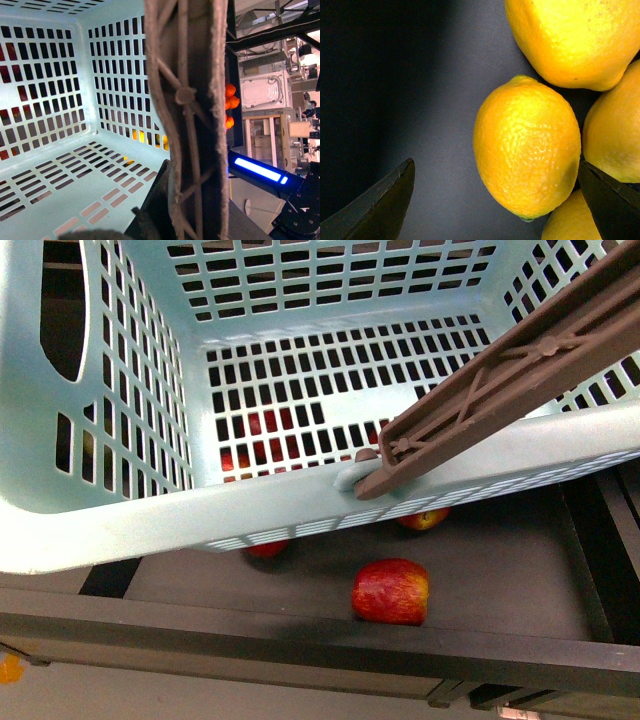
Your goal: Pick lemon and mango into basket
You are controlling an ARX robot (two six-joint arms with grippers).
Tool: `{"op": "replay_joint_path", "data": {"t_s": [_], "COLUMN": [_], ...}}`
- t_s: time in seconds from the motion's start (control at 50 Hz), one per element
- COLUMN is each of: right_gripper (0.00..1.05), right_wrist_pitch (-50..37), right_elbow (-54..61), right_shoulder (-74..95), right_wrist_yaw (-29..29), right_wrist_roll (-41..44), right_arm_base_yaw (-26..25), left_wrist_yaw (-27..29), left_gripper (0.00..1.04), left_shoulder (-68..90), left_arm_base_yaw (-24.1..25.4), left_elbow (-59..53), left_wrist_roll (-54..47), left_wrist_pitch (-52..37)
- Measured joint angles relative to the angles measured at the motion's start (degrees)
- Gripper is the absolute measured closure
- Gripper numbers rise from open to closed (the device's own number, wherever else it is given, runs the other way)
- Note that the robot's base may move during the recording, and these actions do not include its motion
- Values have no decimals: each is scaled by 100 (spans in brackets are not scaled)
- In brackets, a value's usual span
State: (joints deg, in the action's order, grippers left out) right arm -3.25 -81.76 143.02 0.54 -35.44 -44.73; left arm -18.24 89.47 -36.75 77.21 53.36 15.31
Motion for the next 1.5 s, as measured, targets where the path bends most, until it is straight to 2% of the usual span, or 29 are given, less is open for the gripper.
{"op": "replay_joint_path", "data": {"t_s": [0.939,1.079,1.139,1.299,1.499], "right_gripper": [9,32,38,39,39], "right_wrist_pitch": [332,334,330,164,-404], "right_elbow": [-887,-922,-922,-732,280], "right_shoulder": [846,855,855,758,-223], "right_wrist_yaw": [63,46,28,-81,-490], "right_wrist_roll": [50,101,131,251,905], "right_arm_base_yaw": [44,44,39,7,13], "left_wrist_yaw": [0,-2,-2,0,-2], "left_gripper": [99,99,99,99,99], "left_shoulder": [0,0,0,0,0], "left_arm_base_yaw": [0,0,0,0,0], "left_elbow": [0,0,0,0,0], "left_wrist_roll": [0,0,0,0,0], "left_wrist_pitch": [0,0,0,0,0]}}
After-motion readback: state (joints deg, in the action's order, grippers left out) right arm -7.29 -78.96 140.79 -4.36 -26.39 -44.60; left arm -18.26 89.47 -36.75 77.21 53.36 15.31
